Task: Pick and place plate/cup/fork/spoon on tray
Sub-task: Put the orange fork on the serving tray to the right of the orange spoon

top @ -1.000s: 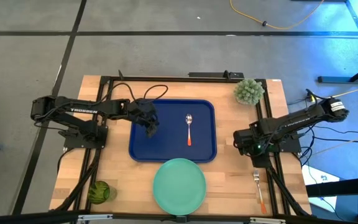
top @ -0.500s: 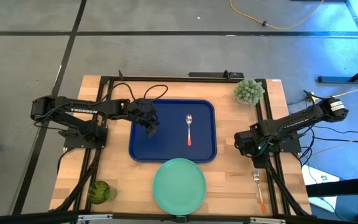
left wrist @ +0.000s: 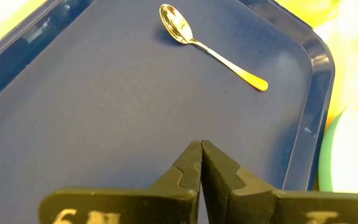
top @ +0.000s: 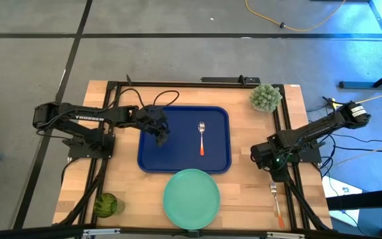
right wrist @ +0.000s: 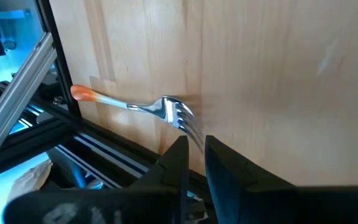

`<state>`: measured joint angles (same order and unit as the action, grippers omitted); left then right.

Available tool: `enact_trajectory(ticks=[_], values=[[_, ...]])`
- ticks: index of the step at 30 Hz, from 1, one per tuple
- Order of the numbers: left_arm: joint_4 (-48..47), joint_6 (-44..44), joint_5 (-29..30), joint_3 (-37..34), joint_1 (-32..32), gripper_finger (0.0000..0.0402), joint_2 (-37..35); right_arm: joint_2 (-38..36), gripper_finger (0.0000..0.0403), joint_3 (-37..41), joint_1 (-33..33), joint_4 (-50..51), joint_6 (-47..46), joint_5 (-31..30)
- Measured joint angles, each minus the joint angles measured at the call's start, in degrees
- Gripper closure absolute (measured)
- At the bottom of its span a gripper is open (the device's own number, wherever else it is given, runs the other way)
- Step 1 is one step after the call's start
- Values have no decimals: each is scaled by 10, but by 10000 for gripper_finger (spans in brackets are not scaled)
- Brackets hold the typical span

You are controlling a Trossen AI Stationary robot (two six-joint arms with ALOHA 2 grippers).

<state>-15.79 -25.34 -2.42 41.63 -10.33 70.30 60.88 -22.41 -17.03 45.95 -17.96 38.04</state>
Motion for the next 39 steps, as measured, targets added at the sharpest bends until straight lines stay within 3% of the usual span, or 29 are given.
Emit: enact_trajectory(ticks=[11,39], values=[[0,0,0,0,0,401,0,0,347,38,-9,-58,-56,-4],[0,0,0,0,0,401,0,1,353,44,-9,-78,-74,7]])
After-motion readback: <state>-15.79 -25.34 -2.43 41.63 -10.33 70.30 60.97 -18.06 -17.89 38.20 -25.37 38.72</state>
